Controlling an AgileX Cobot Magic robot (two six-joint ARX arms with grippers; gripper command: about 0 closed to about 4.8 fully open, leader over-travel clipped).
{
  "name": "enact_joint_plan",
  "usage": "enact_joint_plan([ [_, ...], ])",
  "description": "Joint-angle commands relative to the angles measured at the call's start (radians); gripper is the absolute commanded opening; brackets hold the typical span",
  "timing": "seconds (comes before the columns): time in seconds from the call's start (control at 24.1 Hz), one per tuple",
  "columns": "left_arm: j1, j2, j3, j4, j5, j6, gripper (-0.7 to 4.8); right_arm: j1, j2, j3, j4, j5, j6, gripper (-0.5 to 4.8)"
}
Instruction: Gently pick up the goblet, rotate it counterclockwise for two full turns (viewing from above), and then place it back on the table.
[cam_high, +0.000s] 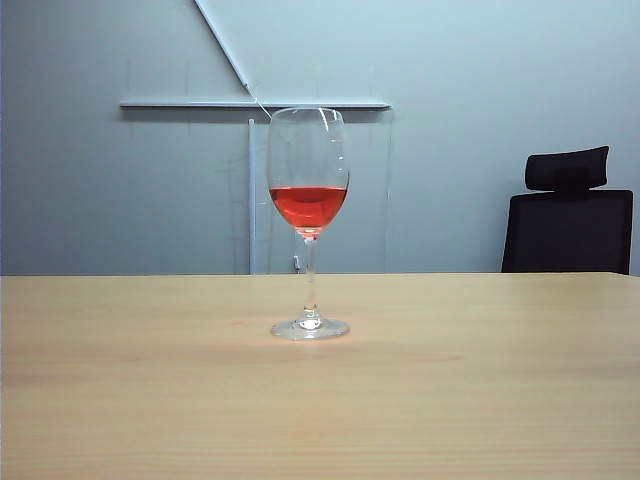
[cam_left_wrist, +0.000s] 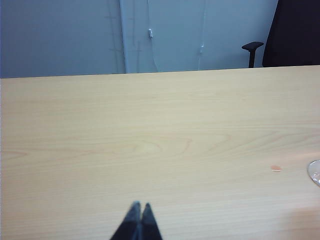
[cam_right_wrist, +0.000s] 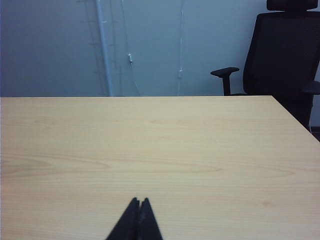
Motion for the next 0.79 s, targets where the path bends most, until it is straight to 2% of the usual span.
enact_joint_plan([
  [0.04, -0.002, 0.002, 0.003, 0.006, 0.003, 0.000, -0.05, -0.001, -0.002, -0.004, 0.011, -0.003, 0.000, -0.05],
  [0.41, -0.002, 0.002, 0.003, 0.006, 0.003, 0.000, -0.05, 0.000, -0.002, -0.004, 0.013, -0.009, 0.004, -0.05],
  [0.54, -0.025, 0.002, 0.002, 0.006, -0.005, 0.000, -0.05, 0.001, -0.002, -0.002, 0.030, -0.068, 0.114, -0.05],
  [0.62, -0.077, 0.003, 0.002, 0.006, -0.032, 0.000, -0.05, 0.005, -0.002, -0.001, 0.051, -0.102, 0.229, -0.05],
  [0.66, -0.137, 0.007, 0.002, 0.006, -0.042, 0.000, -0.05, 0.006, -0.001, 0.001, 0.065, -0.151, 0.299, -0.06],
  [0.71, -0.208, 0.009, 0.003, 0.005, -0.042, 0.000, -0.05, 0.006, 0.003, 0.014, 0.053, -0.219, 0.317, -0.06],
  [0.75, -0.240, 0.016, 0.003, 0.007, -0.042, 0.000, -0.05, 0.006, 0.003, 0.028, 0.034, -0.252, 0.336, -0.06],
  [0.79, -0.309, 0.031, 0.003, 0.007, -0.042, 0.000, -0.05, 0.006, 0.003, 0.057, 0.000, -0.285, 0.372, -0.06],
])
